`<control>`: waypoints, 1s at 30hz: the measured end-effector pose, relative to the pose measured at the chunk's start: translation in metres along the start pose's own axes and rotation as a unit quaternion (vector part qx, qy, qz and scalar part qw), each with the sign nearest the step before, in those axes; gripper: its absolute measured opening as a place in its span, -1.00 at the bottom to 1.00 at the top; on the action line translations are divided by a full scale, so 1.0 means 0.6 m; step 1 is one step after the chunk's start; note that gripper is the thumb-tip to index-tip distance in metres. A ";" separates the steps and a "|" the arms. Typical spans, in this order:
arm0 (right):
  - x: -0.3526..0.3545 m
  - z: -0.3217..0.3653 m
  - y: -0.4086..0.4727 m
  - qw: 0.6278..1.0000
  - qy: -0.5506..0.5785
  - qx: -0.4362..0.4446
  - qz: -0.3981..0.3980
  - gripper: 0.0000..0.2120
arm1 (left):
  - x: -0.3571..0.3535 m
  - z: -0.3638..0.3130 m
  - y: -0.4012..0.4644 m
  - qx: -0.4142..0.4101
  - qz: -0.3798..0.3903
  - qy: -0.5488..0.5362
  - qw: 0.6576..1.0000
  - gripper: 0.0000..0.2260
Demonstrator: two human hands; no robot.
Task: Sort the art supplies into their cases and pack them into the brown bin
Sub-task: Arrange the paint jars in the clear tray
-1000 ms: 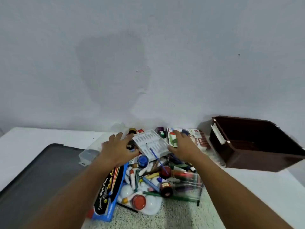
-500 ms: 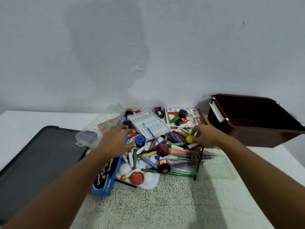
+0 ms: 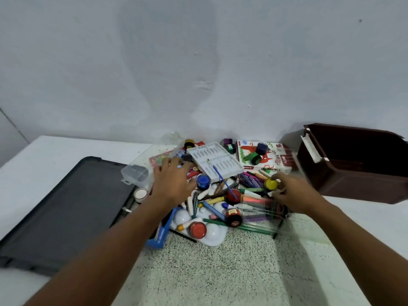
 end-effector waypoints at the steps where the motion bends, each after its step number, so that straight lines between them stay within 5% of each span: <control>1: -0.001 0.006 0.003 1.000 -0.006 -0.009 -0.014 -0.61 | 0.004 0.016 0.001 0.034 -0.005 0.005 0.999 -0.59; 7: 0.000 0.059 0.024 0.996 -0.043 -0.043 -0.059 -0.61 | 0.012 0.106 0.017 0.138 0.008 0.025 0.990 -0.60; 21: -0.008 0.134 0.042 0.999 -0.024 -0.029 -0.039 -0.61 | -0.002 0.139 0.026 0.145 0.023 0.042 0.988 -0.85; 30: -0.004 0.180 0.049 0.998 0.016 -0.016 -0.050 -0.59 | 0.039 0.174 0.024 0.081 -0.113 0.062 0.988 -0.86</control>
Point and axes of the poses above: each hand's wrist, its own y-axis towards the middle knuckle, its own x-axis out of the back of the hand, z = x × y, the point moved 1 cm from there along y, towards the middle knuckle, and after that the axes turned 2 degrees about z, right-handed, at the moved point
